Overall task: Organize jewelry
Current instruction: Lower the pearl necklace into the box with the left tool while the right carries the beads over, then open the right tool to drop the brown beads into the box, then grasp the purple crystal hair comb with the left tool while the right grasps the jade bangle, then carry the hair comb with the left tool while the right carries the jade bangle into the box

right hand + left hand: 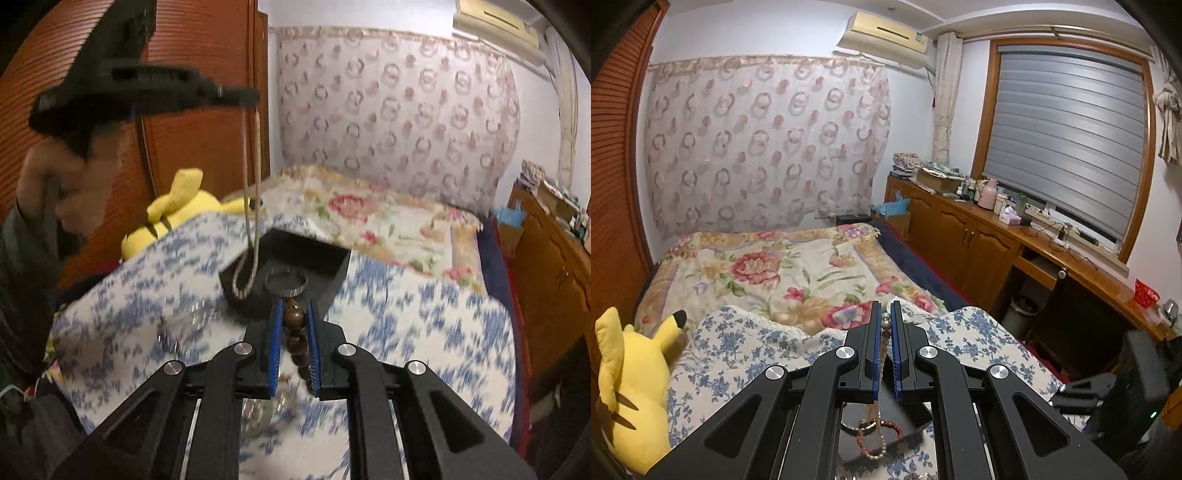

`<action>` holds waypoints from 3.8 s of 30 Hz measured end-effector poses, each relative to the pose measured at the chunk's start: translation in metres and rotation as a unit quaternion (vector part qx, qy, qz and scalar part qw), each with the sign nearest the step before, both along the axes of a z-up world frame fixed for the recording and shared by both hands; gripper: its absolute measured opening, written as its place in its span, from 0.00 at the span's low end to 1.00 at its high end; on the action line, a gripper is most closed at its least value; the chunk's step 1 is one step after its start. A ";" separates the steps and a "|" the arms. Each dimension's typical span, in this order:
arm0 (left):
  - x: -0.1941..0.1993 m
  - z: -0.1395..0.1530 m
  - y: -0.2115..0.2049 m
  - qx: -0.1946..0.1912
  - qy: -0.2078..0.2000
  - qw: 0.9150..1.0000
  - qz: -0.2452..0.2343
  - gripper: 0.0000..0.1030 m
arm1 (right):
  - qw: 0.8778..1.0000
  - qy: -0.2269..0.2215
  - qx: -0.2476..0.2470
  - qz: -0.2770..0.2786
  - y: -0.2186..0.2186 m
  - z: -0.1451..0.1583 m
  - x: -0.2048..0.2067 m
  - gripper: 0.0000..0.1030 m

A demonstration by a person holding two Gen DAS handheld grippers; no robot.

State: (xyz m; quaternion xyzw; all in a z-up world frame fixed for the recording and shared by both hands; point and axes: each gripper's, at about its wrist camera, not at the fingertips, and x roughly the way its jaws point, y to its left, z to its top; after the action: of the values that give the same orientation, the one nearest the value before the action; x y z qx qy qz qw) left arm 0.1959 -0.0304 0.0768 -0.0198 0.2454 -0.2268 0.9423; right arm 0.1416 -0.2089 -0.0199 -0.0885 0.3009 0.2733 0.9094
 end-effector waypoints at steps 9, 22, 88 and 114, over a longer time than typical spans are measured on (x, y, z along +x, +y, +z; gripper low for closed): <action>0.020 0.009 -0.001 0.005 0.000 1.000 0.002 0.04 | 1.000 -0.024 0.011 0.013 0.008 0.027 0.043 0.14; 0.023 -0.060 0.008 0.020 0.084 0.996 0.016 0.04 | 1.000 -0.020 0.018 0.014 0.022 0.010 0.092 0.14; -0.085 -0.200 0.015 0.116 0.200 0.972 0.044 0.75 | 0.994 0.105 0.008 0.011 -0.005 -0.095 -0.013 0.08; -0.086 -0.170 0.018 0.110 0.163 0.978 0.064 0.60 | 0.999 0.047 0.021 0.016 0.002 -0.055 0.018 0.08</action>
State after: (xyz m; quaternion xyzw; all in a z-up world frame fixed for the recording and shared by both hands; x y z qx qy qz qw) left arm 0.1098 -0.0125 -0.0935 0.0318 0.4173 -0.1310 0.8987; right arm 0.1596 -0.2073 -0.0746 -0.0611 0.3356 0.2983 0.8914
